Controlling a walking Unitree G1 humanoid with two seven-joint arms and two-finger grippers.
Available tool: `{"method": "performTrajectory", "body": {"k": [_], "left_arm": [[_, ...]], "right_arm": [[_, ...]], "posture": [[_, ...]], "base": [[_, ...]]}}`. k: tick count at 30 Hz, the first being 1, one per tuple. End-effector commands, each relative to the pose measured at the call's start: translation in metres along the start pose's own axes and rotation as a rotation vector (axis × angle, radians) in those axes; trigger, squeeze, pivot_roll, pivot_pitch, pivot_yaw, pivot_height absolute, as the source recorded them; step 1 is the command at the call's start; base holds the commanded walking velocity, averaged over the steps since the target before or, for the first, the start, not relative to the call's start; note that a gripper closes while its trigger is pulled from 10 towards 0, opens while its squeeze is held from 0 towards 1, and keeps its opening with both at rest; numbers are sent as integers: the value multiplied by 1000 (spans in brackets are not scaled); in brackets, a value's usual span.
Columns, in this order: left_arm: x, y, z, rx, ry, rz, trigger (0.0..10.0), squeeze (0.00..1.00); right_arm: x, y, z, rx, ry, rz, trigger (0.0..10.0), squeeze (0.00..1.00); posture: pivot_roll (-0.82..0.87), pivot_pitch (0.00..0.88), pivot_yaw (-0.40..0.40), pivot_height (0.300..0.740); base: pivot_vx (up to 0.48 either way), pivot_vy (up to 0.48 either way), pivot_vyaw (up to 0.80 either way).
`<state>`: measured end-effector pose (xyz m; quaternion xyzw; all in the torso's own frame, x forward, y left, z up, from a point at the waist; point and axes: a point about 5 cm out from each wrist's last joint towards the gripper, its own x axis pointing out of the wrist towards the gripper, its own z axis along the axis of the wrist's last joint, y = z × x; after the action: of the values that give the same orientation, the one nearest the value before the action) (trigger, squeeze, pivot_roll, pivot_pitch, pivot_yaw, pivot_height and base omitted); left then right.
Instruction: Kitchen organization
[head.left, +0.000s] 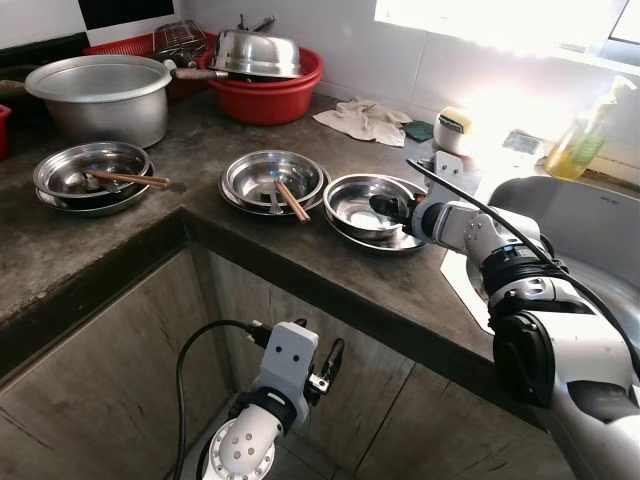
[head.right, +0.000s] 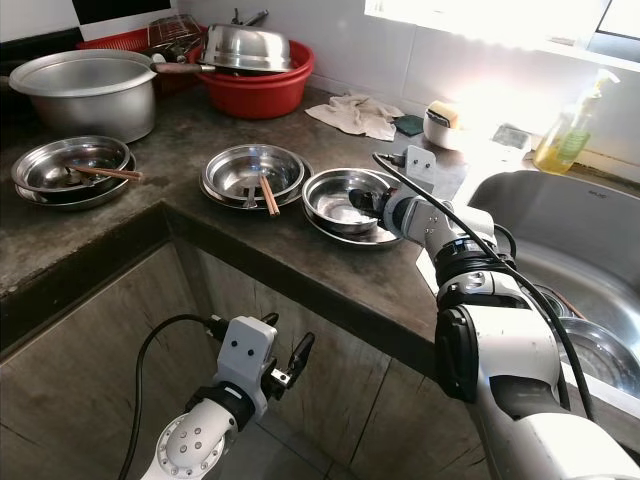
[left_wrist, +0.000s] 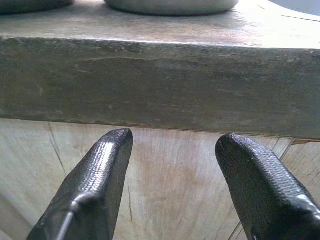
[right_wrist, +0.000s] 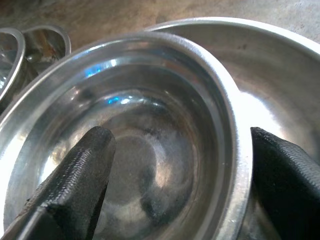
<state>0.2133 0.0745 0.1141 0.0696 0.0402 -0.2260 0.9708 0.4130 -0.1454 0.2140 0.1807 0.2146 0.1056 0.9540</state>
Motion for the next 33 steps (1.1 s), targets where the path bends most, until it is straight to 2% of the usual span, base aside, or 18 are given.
{"method": "performTrajectory", "body": {"k": [1,2,3,5,14,25,31,33], "left_arm": [[0,-2,3,-12,-10,-2,10000,0],[0,-2,4,-12,-11,-2,10000,0],[0,-2,4,-13,-12,-2,10000,0],[0,-2,4,-12,-10,-1,10000,0],[1,-2,4,-14,-12,-2,10000,0],[1,-1,2,-13,-8,-5,10000,0],[1,-1,1,-12,-7,-5,10000,0],[1,-1,1,-11,-5,-6,10000,0]], "right_arm": [[0,-2,-1,4,24,-28,10000,0],[0,-3,-1,6,24,-32,9608,0],[0,-2,0,14,19,-34,392,0],[0,-1,2,35,11,-30,0,0],[0,-4,3,91,-7,-61,0,0],[-2,-11,7,220,-61,-92,0,0],[-13,-20,19,347,-224,-83,0,0],[-14,-20,19,350,-239,-73,0,0]], "posture": [[131,70,-116,740],[131,70,-116,740],[130,70,-116,740],[131,69,-116,740],[133,66,-114,740],[133,53,-111,740],[137,43,-103,740],[137,43,-103,740]], "base": [[0,0,0],[0,0,0],[0,0,0],[0,0,0],[0,0,0],[0,0,0],[0,0,0],[0,0,0]]}}
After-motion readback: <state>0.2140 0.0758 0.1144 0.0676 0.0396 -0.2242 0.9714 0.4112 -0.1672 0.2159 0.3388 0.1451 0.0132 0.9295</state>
